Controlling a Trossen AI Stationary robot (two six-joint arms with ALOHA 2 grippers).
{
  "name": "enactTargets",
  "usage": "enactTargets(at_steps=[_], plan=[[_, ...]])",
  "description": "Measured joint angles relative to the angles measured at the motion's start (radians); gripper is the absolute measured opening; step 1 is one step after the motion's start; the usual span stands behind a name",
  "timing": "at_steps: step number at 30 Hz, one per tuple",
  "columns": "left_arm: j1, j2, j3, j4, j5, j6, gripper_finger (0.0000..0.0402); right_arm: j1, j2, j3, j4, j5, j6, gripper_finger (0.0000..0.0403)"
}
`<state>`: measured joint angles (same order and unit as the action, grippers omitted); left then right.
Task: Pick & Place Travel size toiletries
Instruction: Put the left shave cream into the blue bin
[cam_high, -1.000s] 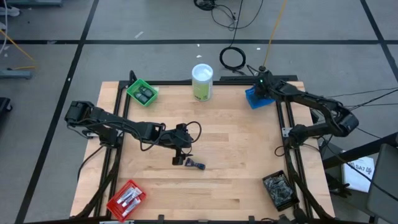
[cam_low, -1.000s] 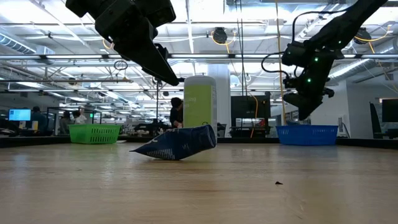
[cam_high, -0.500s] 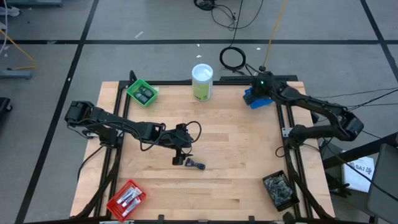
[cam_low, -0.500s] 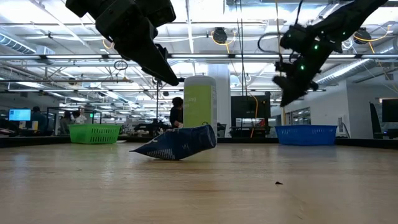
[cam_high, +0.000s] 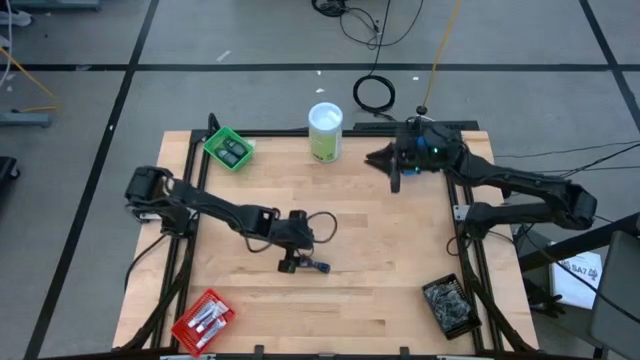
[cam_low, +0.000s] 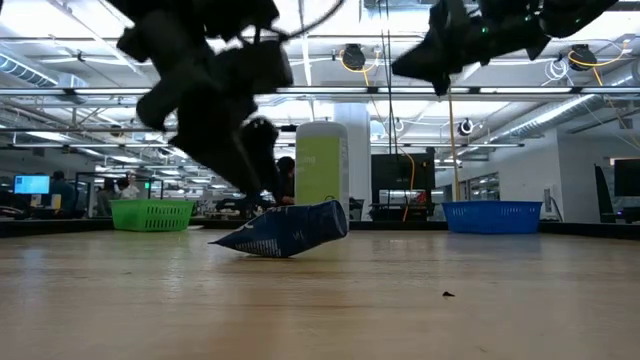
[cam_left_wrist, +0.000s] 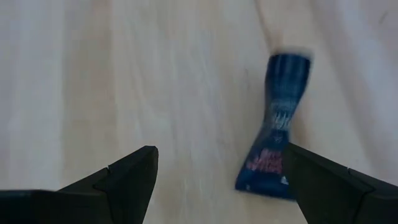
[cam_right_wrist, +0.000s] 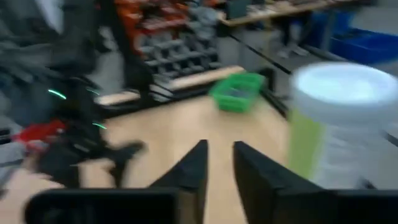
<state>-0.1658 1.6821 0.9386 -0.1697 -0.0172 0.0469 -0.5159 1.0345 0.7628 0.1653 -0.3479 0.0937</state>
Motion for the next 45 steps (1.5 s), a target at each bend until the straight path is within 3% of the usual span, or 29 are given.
enactTargets(at_steps=[9,14,21,26,30,36,45], plan=[[-0.017,0.125,0.0,0.027,0.043,-0.002,0.0335,0.244,0.0,-0.025,0.165,-0.072,-0.001,0.0235],[-0.031,0.113,0.0,0.035,0.043,-0.004,0.0335,0.335,0.0,-0.075,0.285,-0.071,0.017,0.0289],[-0.052,0.045,0.0,0.075,0.043,-0.136,0.0335,0.374,0.001,-0.128,0.304,0.047,-0.016,0.0288],[-0.073,0.078,0.052,0.092,-0.001,-0.287,0.0335,0.374,0.001,-0.135,0.303,0.14,-0.055,0.0276],[-0.104,0.141,0.131,0.055,-0.03,-0.312,0.0335,0.374,0.0,-0.135,0.317,0.142,-0.057,0.0272],[-0.122,0.248,0.261,-0.158,-0.146,-0.348,0.0335,0.374,0.001,-0.135,0.326,0.142,-0.055,0.0271],[-0.087,0.306,0.283,-0.21,-0.149,-0.43,0.0333,0.374,0.0,-0.135,0.333,0.138,-0.066,0.026]])
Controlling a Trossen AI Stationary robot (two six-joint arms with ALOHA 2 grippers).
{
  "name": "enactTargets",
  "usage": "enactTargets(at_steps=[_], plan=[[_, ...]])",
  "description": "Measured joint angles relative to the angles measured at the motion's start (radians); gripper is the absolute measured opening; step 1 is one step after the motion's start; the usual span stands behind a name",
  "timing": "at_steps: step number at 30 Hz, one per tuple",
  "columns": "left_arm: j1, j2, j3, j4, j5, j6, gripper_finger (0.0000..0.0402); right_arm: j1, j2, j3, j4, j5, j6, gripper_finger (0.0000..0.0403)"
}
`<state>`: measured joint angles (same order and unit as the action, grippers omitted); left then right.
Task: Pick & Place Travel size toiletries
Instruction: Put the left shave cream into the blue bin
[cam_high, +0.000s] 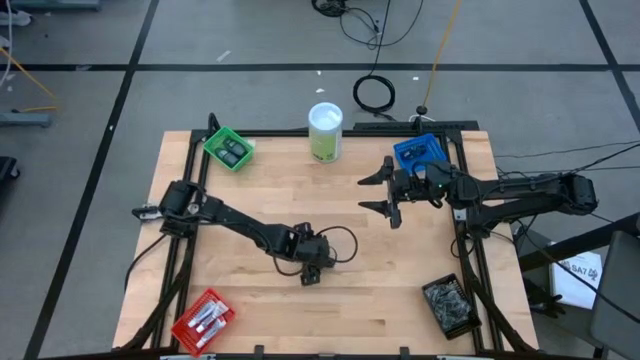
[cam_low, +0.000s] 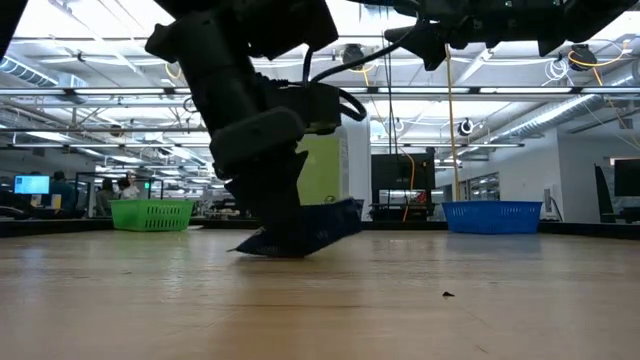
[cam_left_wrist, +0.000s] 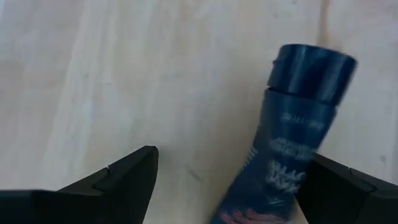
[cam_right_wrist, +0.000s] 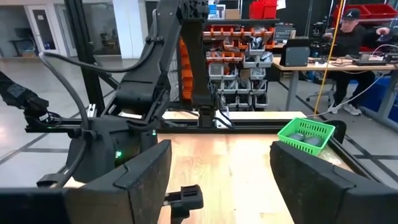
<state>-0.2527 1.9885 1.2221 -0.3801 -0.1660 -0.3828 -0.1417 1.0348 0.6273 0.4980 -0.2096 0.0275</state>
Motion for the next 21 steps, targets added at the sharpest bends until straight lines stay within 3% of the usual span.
enactTargets(at_steps=[3,6,12,16,18,21], plan=[[0.005,-0.005,0.001,-0.053,-0.022,0.024,0.0314,0.0,0.0,0.0,0.0,-0.002,-0.019,0.0256],[0.006,-0.007,0.001,-0.08,-0.074,0.042,0.0269,0.0,-0.006,0.0,-0.002,-0.001,-0.047,0.0253],[0.006,-0.03,-0.003,-0.109,-0.183,0.096,0.0129,-0.004,-0.048,0.0,-0.01,0.001,-0.093,0.0248],[0.011,-0.114,-0.046,-0.068,-0.221,0.162,0.0035,-0.018,-0.095,0.0,-0.053,0.005,-0.1,0.0246],[0.023,-0.179,-0.109,-0.006,-0.214,0.185,0.0014,-0.028,-0.121,0.0,-0.095,0.006,-0.1,0.0246],[0.054,-0.297,-0.25,0.132,-0.162,0.208,0.0024,-0.039,-0.151,0.001,-0.144,0.007,-0.094,0.0246]])
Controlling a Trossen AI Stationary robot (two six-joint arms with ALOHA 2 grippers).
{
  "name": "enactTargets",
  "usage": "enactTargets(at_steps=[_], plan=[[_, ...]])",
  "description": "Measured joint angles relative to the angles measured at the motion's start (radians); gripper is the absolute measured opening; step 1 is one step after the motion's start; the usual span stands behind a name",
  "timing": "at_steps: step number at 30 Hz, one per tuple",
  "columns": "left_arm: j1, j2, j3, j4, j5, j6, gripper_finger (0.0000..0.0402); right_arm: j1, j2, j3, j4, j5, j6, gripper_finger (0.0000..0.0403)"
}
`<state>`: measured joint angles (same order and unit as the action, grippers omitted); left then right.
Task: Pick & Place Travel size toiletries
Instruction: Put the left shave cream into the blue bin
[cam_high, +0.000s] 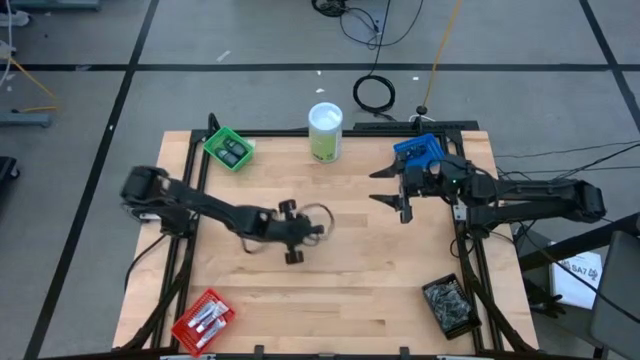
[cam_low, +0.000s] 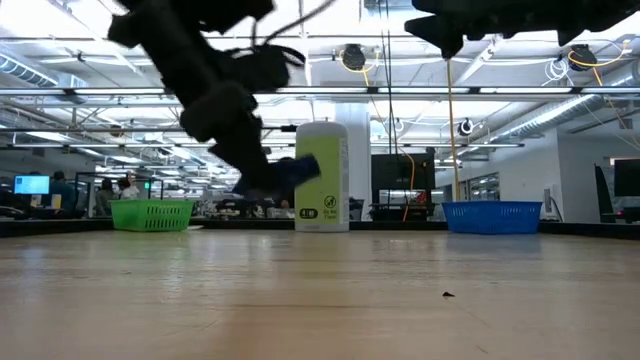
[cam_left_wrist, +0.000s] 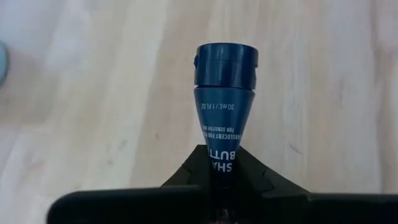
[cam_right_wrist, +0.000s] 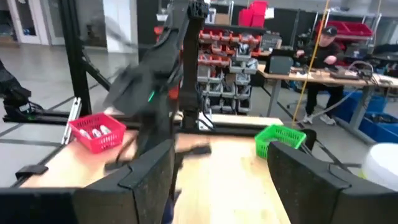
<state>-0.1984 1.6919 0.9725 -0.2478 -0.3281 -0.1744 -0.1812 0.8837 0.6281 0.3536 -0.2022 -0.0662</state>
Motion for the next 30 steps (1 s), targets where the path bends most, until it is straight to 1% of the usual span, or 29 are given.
enactTargets(at_steps=[4,8,11,13,16,19,21,23,27,28,30], plan=[[0.036,-0.176,-0.204,0.244,0.067,0.032,0.0038,-0.003,-0.011,0.0,-0.027,0.029,0.001,0.0242],[0.08,-0.322,-0.402,0.567,0.174,0.098,0.0023,-0.002,0.007,0.0,-0.03,0.049,0.001,0.0242],[0.124,-0.388,-0.519,0.84,0.277,0.114,0.0009,-0.002,0.038,0.0,-0.029,0.049,0.002,0.0242],[0.157,-0.405,-0.574,0.972,0.338,0.114,0.0008,-0.001,0.066,-0.002,-0.027,0.048,0.025,0.0242],[0.207,-0.411,-0.618,1.086,0.393,0.117,0.002,-0.001,0.116,-0.032,0.013,0.046,0.064,0.0242],[0.258,-0.412,-0.622,1.09,0.456,0.123,0.0028,-0.001,0.153,-0.087,0.081,0.047,0.093,0.0242],[0.29,-0.412,-0.622,1.094,0.511,0.127,0.0027,-0.001,0.165,-0.132,0.156,0.048,0.115,0.0242],[0.319,-0.412,-0.622,1.132,0.577,0.128,0.0019,-0.001,0.173,-0.173,0.243,0.049,0.135,0.0242],[0.362,-0.412,-0.622,1.287,0.74,0.121,0.0007,-0.001,0.173,-0.258,0.402,0.049,0.157,0.0242],[0.368,-0.412,-0.622,1.328,0.763,0.118,0.0007,-0.001,0.173,-0.282,0.434,0.049,0.159,0.0242],[0.374,-0.412,-0.622,1.371,0.772,0.12,0.0014,-0.001,0.174,-0.322,0.487,0.063,0.162,0.0242]])
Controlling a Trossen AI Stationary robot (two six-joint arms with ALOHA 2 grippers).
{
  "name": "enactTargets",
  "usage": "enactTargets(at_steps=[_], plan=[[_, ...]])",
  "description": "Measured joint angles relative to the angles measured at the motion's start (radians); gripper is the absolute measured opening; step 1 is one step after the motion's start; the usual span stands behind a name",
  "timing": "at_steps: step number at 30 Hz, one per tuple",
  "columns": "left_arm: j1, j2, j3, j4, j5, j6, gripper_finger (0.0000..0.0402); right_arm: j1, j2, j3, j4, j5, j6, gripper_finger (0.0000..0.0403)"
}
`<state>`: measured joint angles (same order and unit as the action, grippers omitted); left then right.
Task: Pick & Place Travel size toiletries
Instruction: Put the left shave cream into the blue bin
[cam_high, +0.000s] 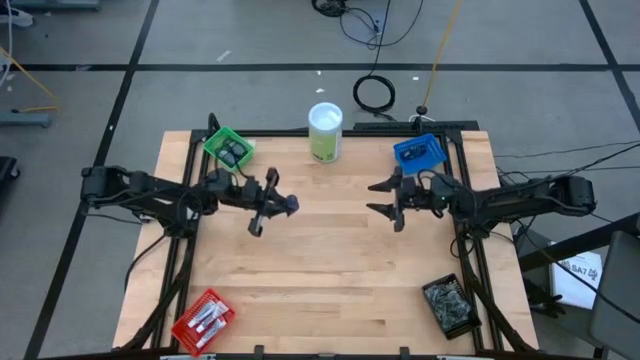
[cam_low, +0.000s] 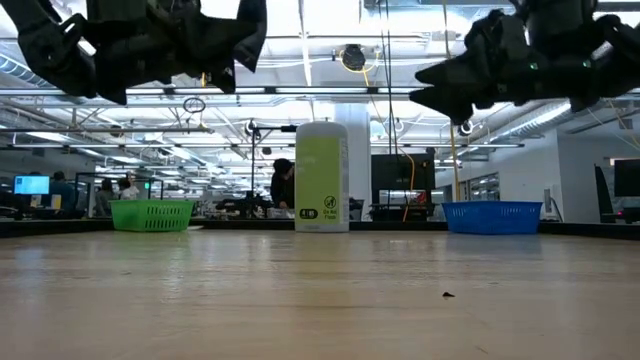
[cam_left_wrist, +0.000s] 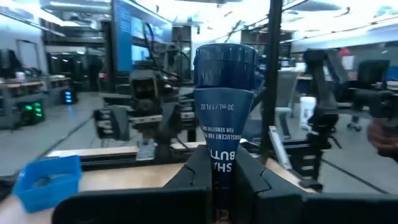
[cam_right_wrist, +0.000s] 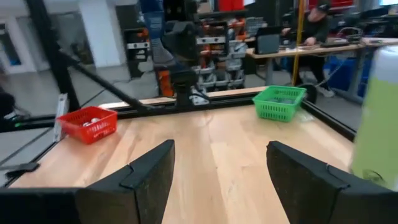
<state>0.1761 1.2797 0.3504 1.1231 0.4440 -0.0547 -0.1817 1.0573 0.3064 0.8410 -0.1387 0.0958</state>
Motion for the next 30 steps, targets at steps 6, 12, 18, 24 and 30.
enactTargets(at_steps=[6,12,18,24,30], plan=[[0.007,0.031,0.014,-0.016,-0.102,0.024,0.002,0.0,0.0,-0.048,0.077,0.041,0.05,0.0242],[0.003,0.124,0.126,-0.068,-0.074,0.05,0.0007,0.009,0.063,-0.042,0.174,0.067,0.051,0.0242],[0.007,0.235,0.246,-0.135,-0.03,0.071,0.003,0.053,0.196,-0.023,0.371,0.061,0.019,0.0244],[0.006,0.309,0.315,-0.135,0.009,0.068,0.0015,0.083,0.32,0.089,0.365,0.052,-0.014,0.028],[0.007,0.338,0.327,-0.142,0.015,0.049,0.0014,0.087,0.406,0.229,0.362,-0.019,-0.042,0.0301]])
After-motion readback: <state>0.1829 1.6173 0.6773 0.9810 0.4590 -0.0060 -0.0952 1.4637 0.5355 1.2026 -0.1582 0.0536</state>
